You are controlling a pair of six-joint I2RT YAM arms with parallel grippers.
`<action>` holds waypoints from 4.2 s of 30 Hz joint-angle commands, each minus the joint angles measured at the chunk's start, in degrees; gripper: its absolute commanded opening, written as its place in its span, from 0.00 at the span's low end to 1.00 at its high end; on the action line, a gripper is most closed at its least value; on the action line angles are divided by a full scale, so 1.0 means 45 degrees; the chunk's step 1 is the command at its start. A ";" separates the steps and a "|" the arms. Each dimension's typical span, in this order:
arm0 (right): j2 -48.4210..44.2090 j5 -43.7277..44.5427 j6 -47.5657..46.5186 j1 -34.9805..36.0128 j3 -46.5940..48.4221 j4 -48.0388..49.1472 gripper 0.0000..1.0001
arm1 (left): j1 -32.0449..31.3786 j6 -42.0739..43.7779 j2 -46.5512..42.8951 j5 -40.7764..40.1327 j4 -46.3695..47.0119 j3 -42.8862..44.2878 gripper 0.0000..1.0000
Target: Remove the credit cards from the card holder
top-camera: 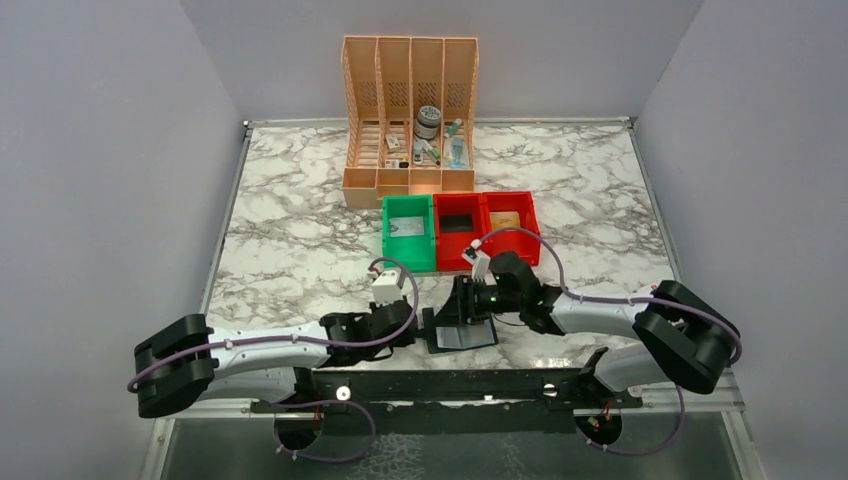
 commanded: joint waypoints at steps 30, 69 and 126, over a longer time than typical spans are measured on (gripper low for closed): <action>-0.2062 0.2050 -0.0356 0.0050 0.0742 -0.2744 0.45 | 0.0790 0.0475 0.0491 0.0321 0.0076 0.0228 0.04; 0.0334 -0.1136 0.0858 0.0050 -0.0004 0.2173 0.54 | 0.0849 0.1208 0.1349 0.1487 0.0979 0.0468 0.00; 0.0416 0.2543 0.1122 0.0049 -0.0174 -0.0780 0.10 | 0.0815 0.1159 0.3092 0.1447 0.1402 0.0606 0.50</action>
